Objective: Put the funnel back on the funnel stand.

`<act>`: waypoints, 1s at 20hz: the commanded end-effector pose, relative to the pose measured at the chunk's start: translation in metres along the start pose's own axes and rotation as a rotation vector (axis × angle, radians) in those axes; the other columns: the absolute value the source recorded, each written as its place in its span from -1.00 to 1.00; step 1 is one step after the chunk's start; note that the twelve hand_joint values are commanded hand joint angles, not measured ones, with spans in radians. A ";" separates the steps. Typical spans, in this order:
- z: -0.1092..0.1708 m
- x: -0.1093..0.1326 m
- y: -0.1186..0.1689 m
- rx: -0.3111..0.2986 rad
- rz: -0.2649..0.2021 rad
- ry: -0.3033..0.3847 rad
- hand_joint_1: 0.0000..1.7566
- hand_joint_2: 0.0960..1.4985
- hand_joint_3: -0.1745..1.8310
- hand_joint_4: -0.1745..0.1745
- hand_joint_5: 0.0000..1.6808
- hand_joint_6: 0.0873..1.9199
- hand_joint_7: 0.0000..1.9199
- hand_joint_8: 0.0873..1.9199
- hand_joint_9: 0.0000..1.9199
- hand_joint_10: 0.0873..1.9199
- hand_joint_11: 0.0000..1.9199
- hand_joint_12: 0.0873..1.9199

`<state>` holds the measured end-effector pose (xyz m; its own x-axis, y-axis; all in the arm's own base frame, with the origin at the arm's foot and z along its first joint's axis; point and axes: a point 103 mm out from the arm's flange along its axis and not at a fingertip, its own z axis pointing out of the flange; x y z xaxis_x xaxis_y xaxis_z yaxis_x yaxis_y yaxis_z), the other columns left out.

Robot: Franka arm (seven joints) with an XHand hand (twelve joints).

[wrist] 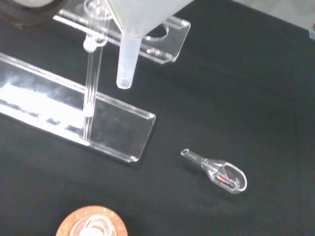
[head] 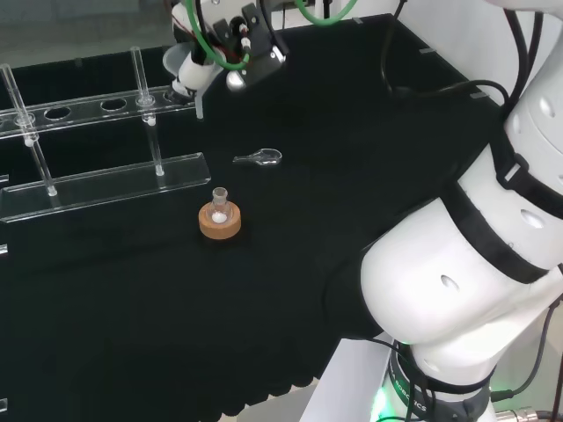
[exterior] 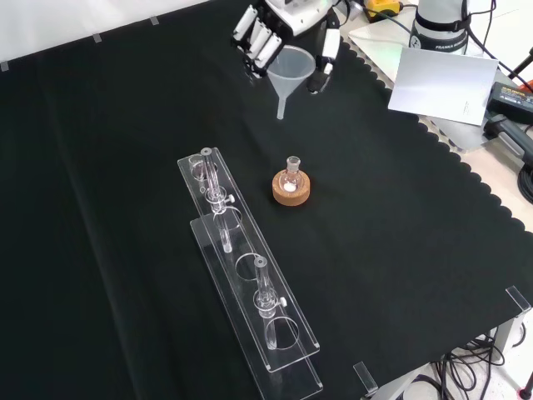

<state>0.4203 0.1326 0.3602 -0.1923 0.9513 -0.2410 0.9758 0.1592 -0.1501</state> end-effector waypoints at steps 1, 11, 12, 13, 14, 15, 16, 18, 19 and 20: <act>-0.014 -0.021 0.021 0.004 0.038 0.021 -0.15 0.04 -0.36 0.27 0.05 -0.34 -0.14 -0.35 0.35 -0.68 -0.37 0.27; -0.024 -0.030 0.069 -0.005 0.032 0.050 -0.15 0.04 -0.36 0.25 0.04 -0.33 -0.15 -0.34 0.34 -0.68 -0.38 0.27; -0.023 -0.029 0.076 -0.002 0.028 0.051 -0.15 0.04 -0.36 0.25 0.04 -0.33 -0.15 -0.34 0.34 -0.68 -0.38 0.27; -0.023 -0.028 0.079 -0.002 0.023 0.052 -0.15 0.04 -0.36 0.25 0.04 -0.33 -0.15 -0.34 0.34 -0.68 -0.38 0.27; -0.022 -0.027 0.084 -0.001 0.019 0.051 -0.15 0.04 -0.36 0.25 0.04 -0.33 -0.15 -0.34 0.34 -0.68 -0.38 0.27; -0.021 -0.027 0.088 0.000 0.015 0.055 -0.15 0.04 -0.36 0.25 0.04 -0.33 -0.15 -0.34 0.34 -0.68 -0.38 0.27; -0.019 -0.025 0.093 0.005 0.012 0.052 -0.15 0.04 -0.36 0.25 0.04 -0.33 -0.15 -0.34 0.34 -0.68 -0.38 0.27; -0.015 -0.023 0.102 0.015 0.007 0.050 -0.15 0.04 -0.36 0.25 0.04 -0.32 -0.15 -0.34 0.34 -0.68 -0.38 0.27; -0.013 -0.023 0.108 0.021 0.006 0.053 -0.15 0.04 -0.36 0.24 0.04 -0.32 -0.15 -0.34 0.34 -0.68 -0.38 0.27; -0.010 -0.022 0.113 0.028 0.005 0.049 -0.15 0.04 -0.36 0.24 0.04 -0.32 -0.15 -0.34 0.34 -0.68 -0.38 0.27</act>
<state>0.5124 0.1303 0.3737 -0.1678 0.9676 -0.1888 0.9794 0.1419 -0.1436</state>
